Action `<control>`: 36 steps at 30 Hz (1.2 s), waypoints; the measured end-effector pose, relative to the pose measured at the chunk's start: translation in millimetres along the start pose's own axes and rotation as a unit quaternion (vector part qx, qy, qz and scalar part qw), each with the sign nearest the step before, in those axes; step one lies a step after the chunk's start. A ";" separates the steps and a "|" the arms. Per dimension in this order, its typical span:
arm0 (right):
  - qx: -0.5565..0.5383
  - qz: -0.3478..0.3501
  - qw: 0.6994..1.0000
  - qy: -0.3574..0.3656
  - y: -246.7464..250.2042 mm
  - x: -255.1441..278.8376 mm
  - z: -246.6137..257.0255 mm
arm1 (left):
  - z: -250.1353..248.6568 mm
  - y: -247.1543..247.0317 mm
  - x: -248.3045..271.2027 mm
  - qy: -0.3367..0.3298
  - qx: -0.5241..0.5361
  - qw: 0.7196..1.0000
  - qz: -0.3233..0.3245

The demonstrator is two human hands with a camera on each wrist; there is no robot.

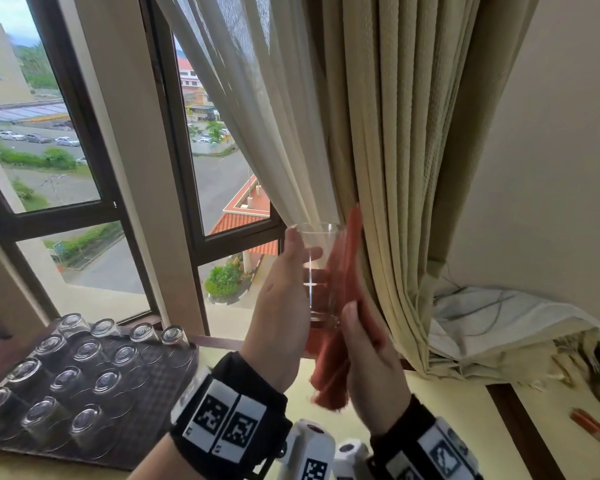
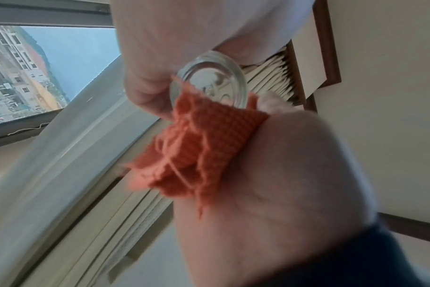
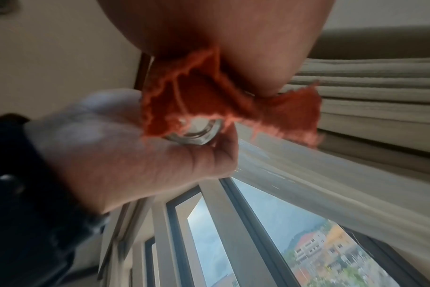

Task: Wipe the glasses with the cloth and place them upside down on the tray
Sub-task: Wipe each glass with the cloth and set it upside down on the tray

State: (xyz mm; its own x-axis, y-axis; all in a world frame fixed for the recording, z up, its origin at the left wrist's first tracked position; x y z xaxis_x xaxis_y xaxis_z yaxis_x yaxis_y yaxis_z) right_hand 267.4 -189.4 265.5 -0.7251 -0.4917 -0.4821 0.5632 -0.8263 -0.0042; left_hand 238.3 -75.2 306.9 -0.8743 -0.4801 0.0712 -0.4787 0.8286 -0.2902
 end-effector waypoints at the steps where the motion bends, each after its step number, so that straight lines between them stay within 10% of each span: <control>1: -0.009 -0.013 1.000 0.003 1.3 -8.2 7.2 | 1.0 -3.8 2.0 -0.003 -0.003 1.000 0.003; 7: 0.078 0.049 0.978 0.186 -5.7 -4.1 32.6 | -2.7 -5.5 -0.6 -0.021 0.013 0.999 -0.024; 16: -0.061 -0.017 0.998 -0.029 -0.9 0.3 -1.1 | -3.7 -4.9 1.5 -0.041 -0.003 0.999 0.007; 24: 0.077 0.054 0.982 0.166 -4.1 8.6 19.1 | -6.5 -9.1 0.8 -0.067 -0.004 0.997 -0.036; 32: -0.052 0.013 0.999 0.007 2.7 11.9 -4.7 | -10.6 0.4 -0.3 -0.023 0.002 0.998 -0.052; 36: -0.034 -0.054 0.997 0.042 10.5 -16.7 16.5 | -2.5 -15.7 10.5 -0.015 -0.009 1.000 -0.008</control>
State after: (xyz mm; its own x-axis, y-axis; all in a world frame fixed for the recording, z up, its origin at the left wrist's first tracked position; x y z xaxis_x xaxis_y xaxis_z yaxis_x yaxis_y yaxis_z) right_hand 278.9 -194.4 288.0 -0.7496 -0.3732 -0.5467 0.5106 -0.8515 -0.1188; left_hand 236.4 -92.5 314.6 -0.8640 -0.5012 0.0479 -0.4942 0.8259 -0.2714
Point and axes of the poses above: each hand's wrist, its own x-axis away from the middle knuckle, its own y-axis out of the back of the hand, z = x × y, the point moved 3 cm from there along -x, towards the middle knuckle, and after that the axes turned 7 degrees about y, right-handed, at the moved point
